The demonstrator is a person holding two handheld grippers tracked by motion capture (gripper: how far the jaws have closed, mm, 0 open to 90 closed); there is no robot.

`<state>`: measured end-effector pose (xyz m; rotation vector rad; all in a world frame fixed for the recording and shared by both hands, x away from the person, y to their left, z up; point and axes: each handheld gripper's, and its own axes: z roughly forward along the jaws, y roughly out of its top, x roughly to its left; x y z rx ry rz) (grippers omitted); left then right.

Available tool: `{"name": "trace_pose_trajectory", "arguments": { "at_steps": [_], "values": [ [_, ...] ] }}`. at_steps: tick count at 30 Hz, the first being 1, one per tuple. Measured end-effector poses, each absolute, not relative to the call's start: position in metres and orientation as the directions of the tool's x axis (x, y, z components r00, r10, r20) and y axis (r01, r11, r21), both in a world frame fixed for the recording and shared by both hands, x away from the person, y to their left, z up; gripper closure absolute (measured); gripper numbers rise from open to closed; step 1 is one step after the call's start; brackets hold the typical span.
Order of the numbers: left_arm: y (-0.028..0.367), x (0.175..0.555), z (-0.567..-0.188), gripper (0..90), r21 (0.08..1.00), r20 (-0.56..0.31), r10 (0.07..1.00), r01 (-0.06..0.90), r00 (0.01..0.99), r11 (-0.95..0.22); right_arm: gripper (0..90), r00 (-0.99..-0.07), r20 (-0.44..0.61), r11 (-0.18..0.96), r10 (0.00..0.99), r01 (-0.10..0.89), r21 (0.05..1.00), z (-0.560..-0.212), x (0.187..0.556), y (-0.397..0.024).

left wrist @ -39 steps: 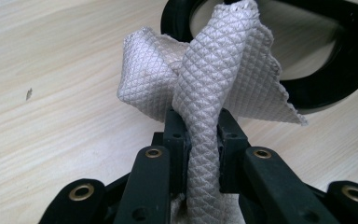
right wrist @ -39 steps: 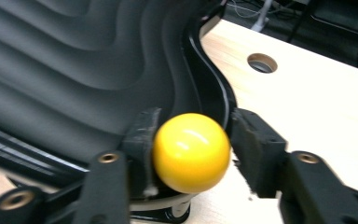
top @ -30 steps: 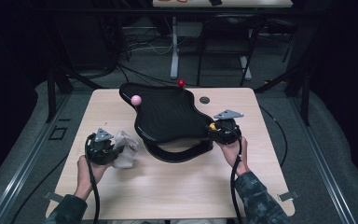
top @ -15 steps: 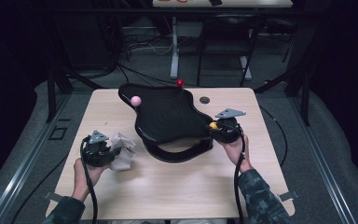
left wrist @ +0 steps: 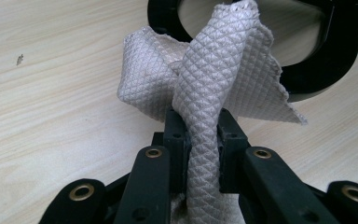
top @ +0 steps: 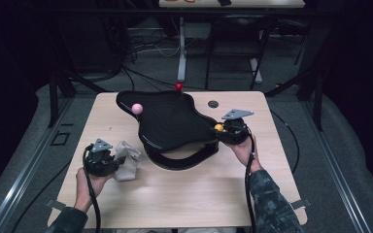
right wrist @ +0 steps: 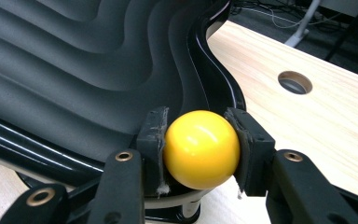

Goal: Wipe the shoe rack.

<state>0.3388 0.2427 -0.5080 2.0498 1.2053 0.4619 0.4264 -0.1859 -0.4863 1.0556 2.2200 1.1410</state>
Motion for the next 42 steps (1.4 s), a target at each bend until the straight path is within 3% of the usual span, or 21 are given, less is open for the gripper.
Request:
{"name": "trace_pose_trajectory", "arguments": {
  "at_steps": [14,18,21,25,42],
  "values": [
    [0.246,0.338,-0.511,78.0,0.721,-0.086,0.867,0.631,0.491,-0.285,59.6,-0.679,-0.021,0.409,0.734,0.417,0.811,-0.485,0.436,-0.18],
    [0.245,0.337,-0.511,78.0,0.718,-0.086,0.866,0.633,0.493,-0.289,46.1,-0.587,-0.054,0.382,0.808,0.452,0.806,-0.482,0.428,-0.173],
    [0.244,0.338,-0.511,77.9,0.719,-0.082,0.861,0.628,0.502,-0.298,45.4,-0.53,-0.031,0.344,0.847,0.504,0.792,-0.479,0.426,-0.174],
    [0.243,0.338,-0.512,77.9,0.714,-0.09,0.859,0.634,0.505,-0.298,59.2,-0.513,-0.02,0.339,0.858,0.537,0.773,-0.476,0.423,-0.167],
    [0.245,0.336,-0.51,78.0,0.719,-0.093,0.86,0.632,0.501,-0.29,60.3,-0.651,-0.037,0.408,0.758,0.43,0.805,-0.481,0.442,-0.175]
  ]
}}
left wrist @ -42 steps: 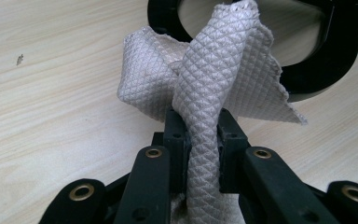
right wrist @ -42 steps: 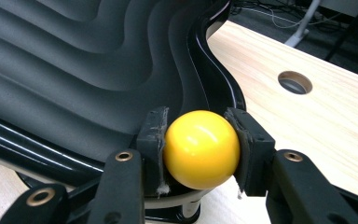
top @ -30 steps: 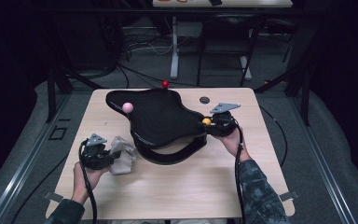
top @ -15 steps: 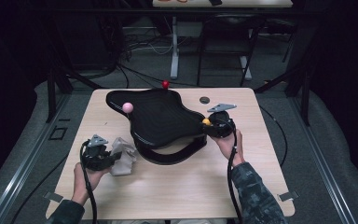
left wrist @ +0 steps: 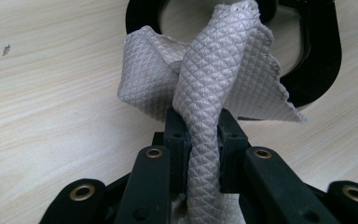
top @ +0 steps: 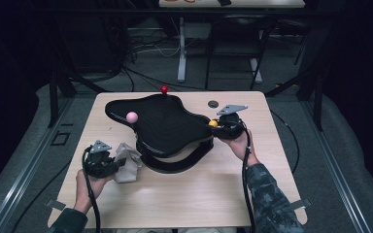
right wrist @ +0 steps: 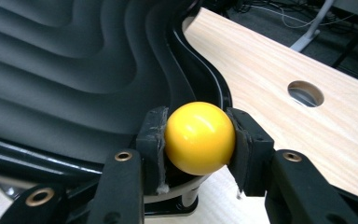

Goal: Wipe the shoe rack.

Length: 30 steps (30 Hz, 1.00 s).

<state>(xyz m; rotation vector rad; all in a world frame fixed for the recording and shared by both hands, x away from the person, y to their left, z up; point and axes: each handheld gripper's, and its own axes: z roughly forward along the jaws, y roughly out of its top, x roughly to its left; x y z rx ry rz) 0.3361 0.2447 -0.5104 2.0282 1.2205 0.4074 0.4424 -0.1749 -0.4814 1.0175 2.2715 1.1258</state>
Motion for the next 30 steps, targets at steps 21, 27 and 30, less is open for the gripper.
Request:
{"name": "trace_pose_trajectory", "arguments": {
  "at_steps": [21,27,30],
  "values": [
    [0.244,0.336,-0.51,78.0,0.727,-0.088,0.858,0.621,0.506,-0.292,37.8,-0.519,-0.028,0.335,0.854,0.508,0.793,-0.478,0.456,-0.179],
    [0.241,0.336,-0.51,78.0,0.725,-0.087,0.856,0.622,0.509,-0.296,42.7,-0.492,0.002,0.287,0.871,0.511,0.81,-0.471,0.437,-0.187],
    [0.241,0.337,-0.51,78.0,0.726,-0.084,0.854,0.619,0.513,-0.3,52.4,-0.498,0.008,0.282,0.867,0.505,0.816,-0.468,0.432,-0.187]
  ]
}}
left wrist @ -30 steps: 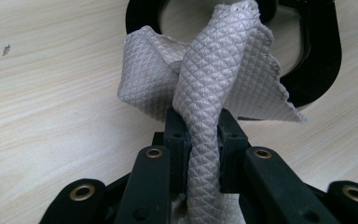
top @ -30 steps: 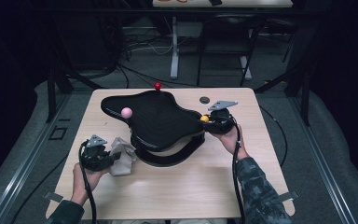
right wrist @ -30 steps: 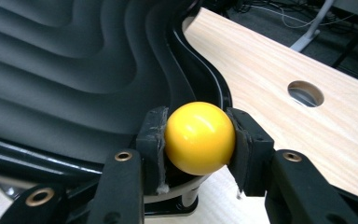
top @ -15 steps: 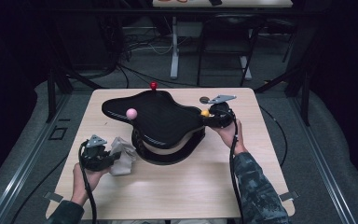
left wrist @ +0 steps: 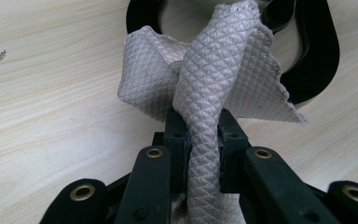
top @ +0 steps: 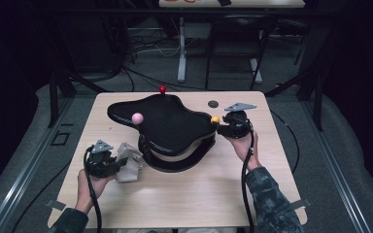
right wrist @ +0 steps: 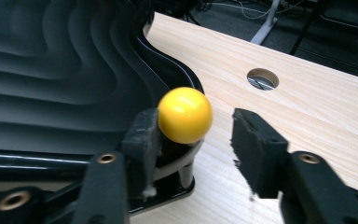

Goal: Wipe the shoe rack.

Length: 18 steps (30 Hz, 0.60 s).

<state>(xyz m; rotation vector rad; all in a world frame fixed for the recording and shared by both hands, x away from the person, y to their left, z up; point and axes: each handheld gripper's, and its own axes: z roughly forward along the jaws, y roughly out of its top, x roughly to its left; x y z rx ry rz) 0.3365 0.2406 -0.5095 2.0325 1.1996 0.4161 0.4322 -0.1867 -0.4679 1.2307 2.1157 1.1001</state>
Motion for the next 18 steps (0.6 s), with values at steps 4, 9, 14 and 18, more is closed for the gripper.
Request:
{"name": "trace_pose_trajectory", "arguments": {
  "at_steps": [4,9,14,18],
  "values": [
    [0.24,0.336,-0.508,78.0,0.73,-0.083,0.854,0.614,0.514,-0.298,59.9,-0.502,-0.007,0.301,0.865,0.507,0.808,-0.469,0.431,-0.18],
    [0.242,0.335,-0.508,78.0,0.73,-0.085,0.857,0.617,0.509,-0.294,60.7,-0.496,-0.026,0.307,0.868,0.494,0.814,-0.47,0.435,-0.179],
    [0.241,0.335,-0.508,78.0,0.733,-0.086,0.853,0.613,0.515,-0.296,61.1,-0.484,-0.034,0.308,0.874,0.498,0.811,-0.47,0.443,-0.179],
    [0.24,0.335,-0.508,77.9,0.732,-0.086,0.852,0.613,0.516,-0.297,61.0,-0.488,-0.046,0.319,0.872,0.495,0.808,-0.471,0.45,-0.179]
  ]
}}
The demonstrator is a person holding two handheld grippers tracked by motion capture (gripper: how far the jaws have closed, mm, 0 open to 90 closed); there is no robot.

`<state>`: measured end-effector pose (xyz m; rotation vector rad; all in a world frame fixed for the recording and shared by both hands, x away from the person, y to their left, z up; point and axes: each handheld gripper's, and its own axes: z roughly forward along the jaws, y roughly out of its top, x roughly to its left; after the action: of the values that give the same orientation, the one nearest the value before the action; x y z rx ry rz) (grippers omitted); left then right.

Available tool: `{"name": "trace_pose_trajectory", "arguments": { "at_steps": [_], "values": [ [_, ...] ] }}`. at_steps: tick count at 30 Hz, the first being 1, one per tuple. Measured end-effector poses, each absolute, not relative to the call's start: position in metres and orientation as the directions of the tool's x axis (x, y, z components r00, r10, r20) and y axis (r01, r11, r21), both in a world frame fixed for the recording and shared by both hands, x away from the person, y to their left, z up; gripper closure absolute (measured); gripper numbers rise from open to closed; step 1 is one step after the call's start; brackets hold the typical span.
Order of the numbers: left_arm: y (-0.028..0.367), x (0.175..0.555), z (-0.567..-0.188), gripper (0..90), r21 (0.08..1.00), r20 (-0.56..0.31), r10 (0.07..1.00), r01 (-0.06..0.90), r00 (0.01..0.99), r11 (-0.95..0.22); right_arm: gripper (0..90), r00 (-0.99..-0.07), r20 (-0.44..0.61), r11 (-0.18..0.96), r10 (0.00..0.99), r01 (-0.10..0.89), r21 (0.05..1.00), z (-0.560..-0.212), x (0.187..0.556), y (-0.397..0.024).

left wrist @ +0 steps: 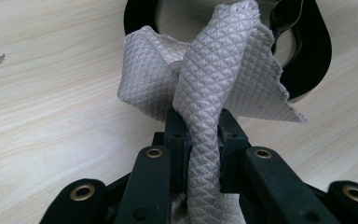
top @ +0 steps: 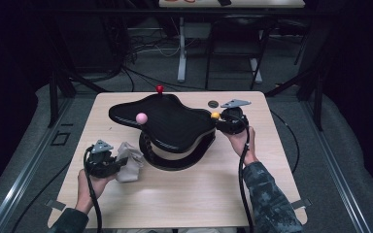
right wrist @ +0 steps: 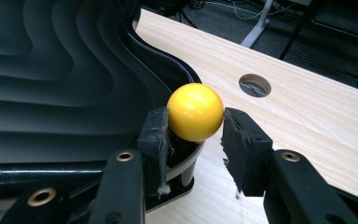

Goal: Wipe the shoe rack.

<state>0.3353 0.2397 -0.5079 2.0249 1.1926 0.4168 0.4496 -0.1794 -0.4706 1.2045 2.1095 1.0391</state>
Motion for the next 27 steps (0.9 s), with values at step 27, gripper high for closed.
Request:
{"name": "trace_pose_trajectory", "arguments": {
  "at_steps": [27],
  "values": [
    [0.236,0.334,-0.509,77.8,0.733,-0.085,0.846,0.609,0.526,-0.305,39.4,-0.473,0.019,0.27,0.881,0.534,0.801,-0.45,0.432,-0.178]
  ]
}}
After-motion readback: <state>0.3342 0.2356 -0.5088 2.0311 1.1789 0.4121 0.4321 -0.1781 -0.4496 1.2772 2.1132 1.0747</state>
